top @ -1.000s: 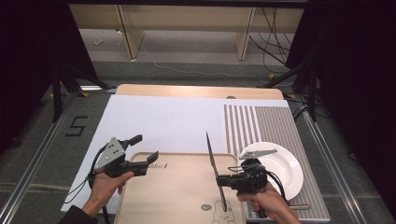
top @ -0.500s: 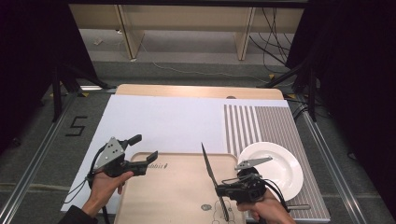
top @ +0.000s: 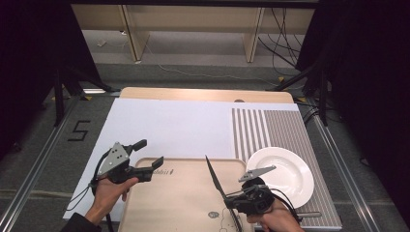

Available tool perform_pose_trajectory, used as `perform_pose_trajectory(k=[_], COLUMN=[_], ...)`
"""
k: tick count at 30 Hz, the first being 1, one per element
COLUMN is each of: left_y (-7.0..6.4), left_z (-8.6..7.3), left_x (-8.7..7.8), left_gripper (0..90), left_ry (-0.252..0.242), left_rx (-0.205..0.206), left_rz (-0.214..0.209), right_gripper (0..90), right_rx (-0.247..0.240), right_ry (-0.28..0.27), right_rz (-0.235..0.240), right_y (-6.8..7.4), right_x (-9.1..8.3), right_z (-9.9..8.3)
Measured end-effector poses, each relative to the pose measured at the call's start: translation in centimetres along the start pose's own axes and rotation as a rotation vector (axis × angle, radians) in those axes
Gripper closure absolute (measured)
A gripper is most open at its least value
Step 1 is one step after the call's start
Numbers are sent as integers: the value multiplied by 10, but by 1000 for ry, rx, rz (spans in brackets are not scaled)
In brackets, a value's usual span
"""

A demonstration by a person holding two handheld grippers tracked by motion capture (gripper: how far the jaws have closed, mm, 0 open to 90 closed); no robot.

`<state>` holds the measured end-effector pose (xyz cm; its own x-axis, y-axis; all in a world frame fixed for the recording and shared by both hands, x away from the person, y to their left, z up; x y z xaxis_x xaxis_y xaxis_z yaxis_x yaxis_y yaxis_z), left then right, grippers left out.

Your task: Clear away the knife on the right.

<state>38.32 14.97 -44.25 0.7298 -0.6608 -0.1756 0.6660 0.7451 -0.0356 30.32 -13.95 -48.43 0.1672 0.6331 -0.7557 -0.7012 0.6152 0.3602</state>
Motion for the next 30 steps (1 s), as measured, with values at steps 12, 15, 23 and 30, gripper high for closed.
perform_pose_trajectory(k=[12, 15, 23, 30], left_y=[0, 0, 1, 0], left_z=[-1, -1, -1, -2], left_x=[0, 1, 1, 1], left_gripper=[162, 162, 162, 162], left_ry=[3, 4, 5, 9], left_rx=[-1, -3, -1, -4], left_rz=[2, 2, 2, 4], right_gripper=[805, 805, 805, 802], right_rx=[-64, -74, -105, -101], right_ry=[100, 115, 195, 226], right_rz=[-111, -118, -158, -171], right_y=[1, 1, 2, -2], right_x=[8, 11, 20, 27], right_z=[-3, -3, -5, -8])
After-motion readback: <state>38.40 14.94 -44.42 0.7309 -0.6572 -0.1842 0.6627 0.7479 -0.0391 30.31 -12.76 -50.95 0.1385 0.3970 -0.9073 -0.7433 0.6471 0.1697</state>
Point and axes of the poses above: each handheld gripper's, and its own axes: x roughly forward along the jaws, z roughly out of its top, y roughly to its left, the point moved 7 cm from there along x, roughly forward along the jaws, and after that the axes turned 2 degrees about z, right-handed, at the moved point
